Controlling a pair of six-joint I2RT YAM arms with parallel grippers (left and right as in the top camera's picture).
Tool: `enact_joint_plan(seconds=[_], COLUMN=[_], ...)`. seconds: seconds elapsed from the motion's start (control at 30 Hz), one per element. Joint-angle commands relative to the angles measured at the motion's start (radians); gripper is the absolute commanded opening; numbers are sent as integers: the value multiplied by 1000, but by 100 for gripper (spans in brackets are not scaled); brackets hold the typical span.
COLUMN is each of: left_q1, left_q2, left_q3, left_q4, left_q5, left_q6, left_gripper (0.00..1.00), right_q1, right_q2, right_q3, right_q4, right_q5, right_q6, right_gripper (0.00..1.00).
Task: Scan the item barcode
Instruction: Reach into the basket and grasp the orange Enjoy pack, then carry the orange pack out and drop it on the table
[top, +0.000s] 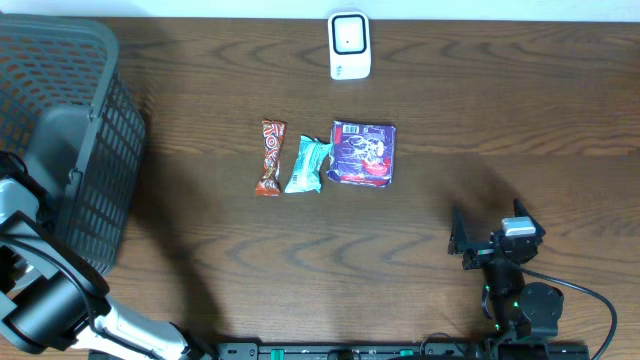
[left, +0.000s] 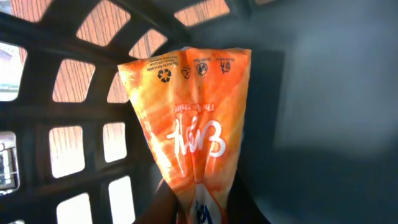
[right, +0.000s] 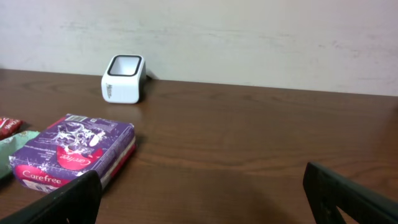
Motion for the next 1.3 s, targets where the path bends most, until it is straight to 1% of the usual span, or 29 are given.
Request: enact_joint_plan(seconds=[0.0, 0.13, 0.27, 0.33, 0.4, 0.5, 0.57, 0.67, 0.8, 0.9, 0.97, 1.03, 1.13, 1.27], left_q1=[3, -8, -45, -63, -77, -104, -123, -149, -152, -173, -220, -282, -387, -528], left_q2=[-18, -105, -267, -358, -436, -553, -625, -731, -858, -934, -969, -986, -991, -988], left_q3=[24, 73, 91, 91, 91, 91, 91, 91, 91, 91, 91, 91, 91, 91], left_q4=[-58, -123, -127, -128, -129, -132, -131, -130, -124, -126, -119, -113, -113, -125], left_q5=[36, 40, 69, 159, 274, 493, 586, 588, 590, 665, 745, 780, 780, 780], left_q6=[19, 19, 18, 5, -19, -42, -42, -42, -42, -42, -41, -41, -23, 67], left_gripper=[7, 7, 7, 7, 7, 7, 7, 7, 7, 7, 7, 7, 7, 7], right_q1=[-10, -10, -10, -10, -10, -10, -10, -10, -10, -10, -10, -10, -10, -10], right_q2=[-3, -3, -3, -3, -3, -3, -3, -3, -3, -3, -3, -3, -3, -3], right_q3=[-2, -2, -2, -2, -2, -2, -2, -2, -2, -2, -2, -2, -2, -2], right_q4=[-3, -3, -3, -3, -3, -3, -3, -3, -3, -3, -3, -3, -3, -3], right_q5=[4, 4, 4, 4, 4, 4, 4, 4, 4, 4, 4, 4, 4, 4], right_q6=[-12, -12, -12, -12, -12, -12, -12, -12, -12, -12, -12, -12, -12, -12], right_gripper=[99, 99, 99, 99, 99, 99, 99, 99, 99, 99, 99, 99, 99, 99])
